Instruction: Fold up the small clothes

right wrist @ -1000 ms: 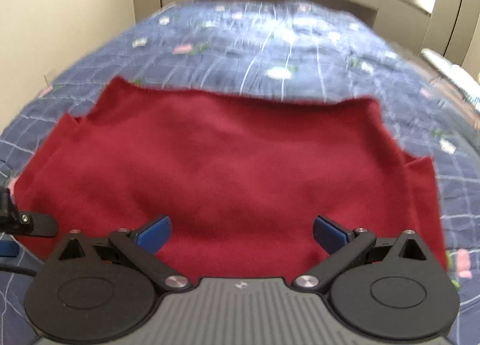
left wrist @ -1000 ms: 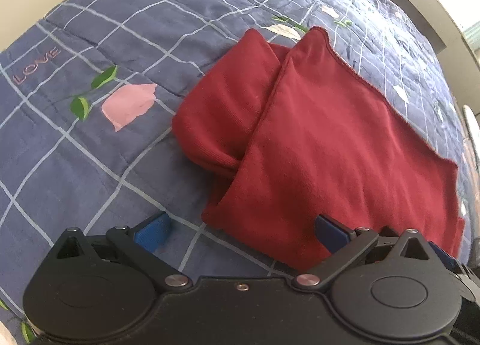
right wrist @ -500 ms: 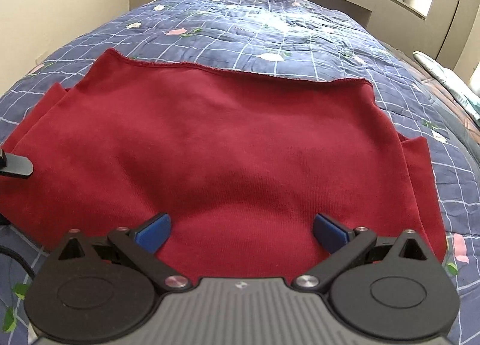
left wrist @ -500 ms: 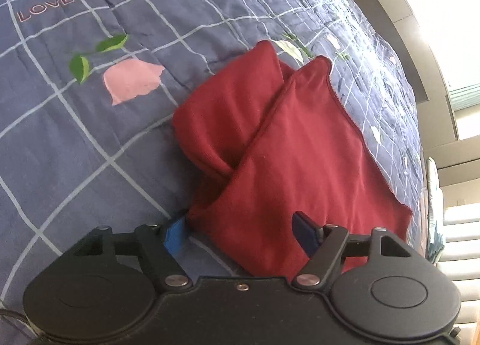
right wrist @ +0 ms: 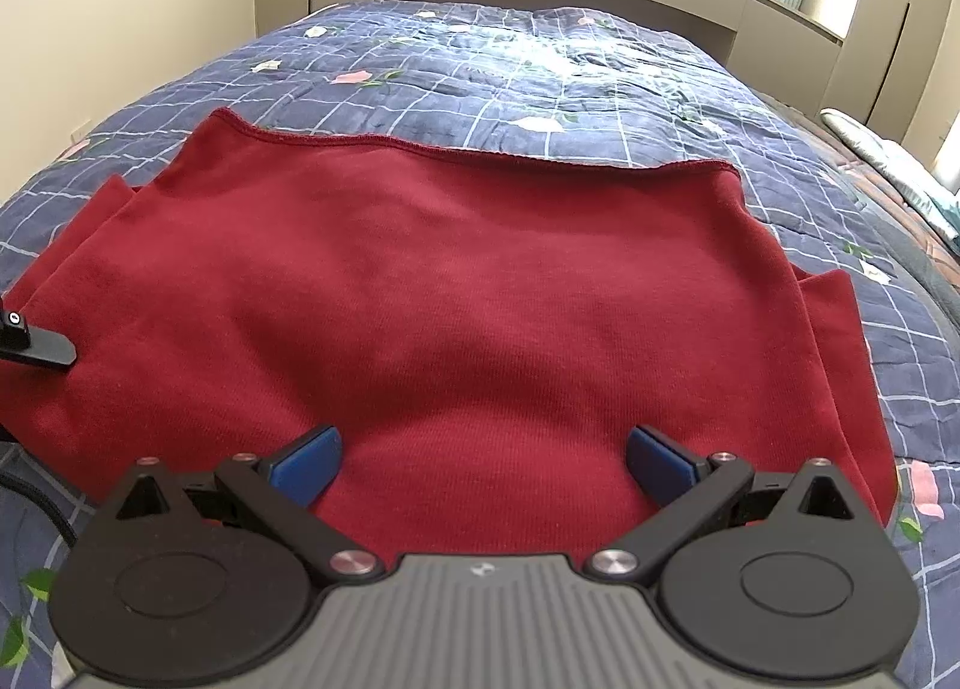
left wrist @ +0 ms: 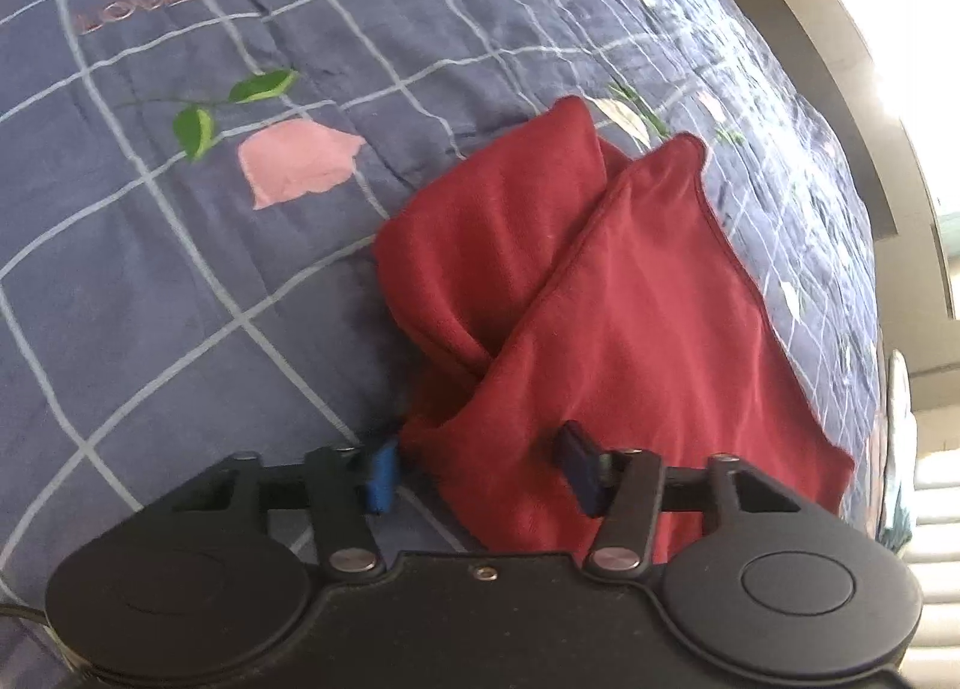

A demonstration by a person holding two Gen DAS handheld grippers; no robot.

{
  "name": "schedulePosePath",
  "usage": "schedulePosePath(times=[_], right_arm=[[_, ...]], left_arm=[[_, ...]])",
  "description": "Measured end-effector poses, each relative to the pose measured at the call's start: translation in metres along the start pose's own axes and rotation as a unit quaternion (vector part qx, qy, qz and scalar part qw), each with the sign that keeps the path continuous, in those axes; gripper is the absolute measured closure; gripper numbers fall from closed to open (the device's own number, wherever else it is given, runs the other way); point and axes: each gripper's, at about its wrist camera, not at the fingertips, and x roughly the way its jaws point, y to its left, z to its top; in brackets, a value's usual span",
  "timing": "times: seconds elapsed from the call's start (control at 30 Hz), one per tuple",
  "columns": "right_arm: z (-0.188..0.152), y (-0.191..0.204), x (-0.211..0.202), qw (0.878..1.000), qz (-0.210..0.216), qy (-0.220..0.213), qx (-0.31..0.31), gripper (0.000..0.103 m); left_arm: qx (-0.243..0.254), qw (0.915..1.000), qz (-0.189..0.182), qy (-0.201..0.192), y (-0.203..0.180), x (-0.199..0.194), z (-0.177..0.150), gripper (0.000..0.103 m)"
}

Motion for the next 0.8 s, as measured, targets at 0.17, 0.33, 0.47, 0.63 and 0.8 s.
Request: schedulePosePath(times=[0.17, 0.33, 0.47, 0.63, 0.8], right_arm=[[0.003, -0.002, 0.001, 1.000, 0.005, 0.007, -0.001, 0.000], [0.010, -0.008, 0.003, 0.999, 0.026, 0.022, -0.011, 0.000], [0.016, -0.020, 0.001, 0.998, 0.054, 0.027, -0.022, 0.000], [0.025, -0.051, -0.007, 0.998, 0.047, 0.015, -0.027, 0.000], [0.032, -0.101, -0.024, 0.999, 0.021, -0.010, -0.036, 0.000]], left_arm=[[-0.003, 1.0000, 0.001, -0.007, -0.001, 0.000, -0.001, 0.048], [-0.013, 0.9997, -0.015, -0.014, 0.000, -0.003, 0.002, 0.083], [0.028, 0.9983, -0.023, -0.046, -0.020, -0.015, -0.002, 0.088], [0.145, 0.9844, -0.037, -0.093, -0.069, -0.042, -0.011, 0.089], [0.238, 0.9622, -0.059, -0.117, -0.136, -0.057, -0.025, 0.090]])
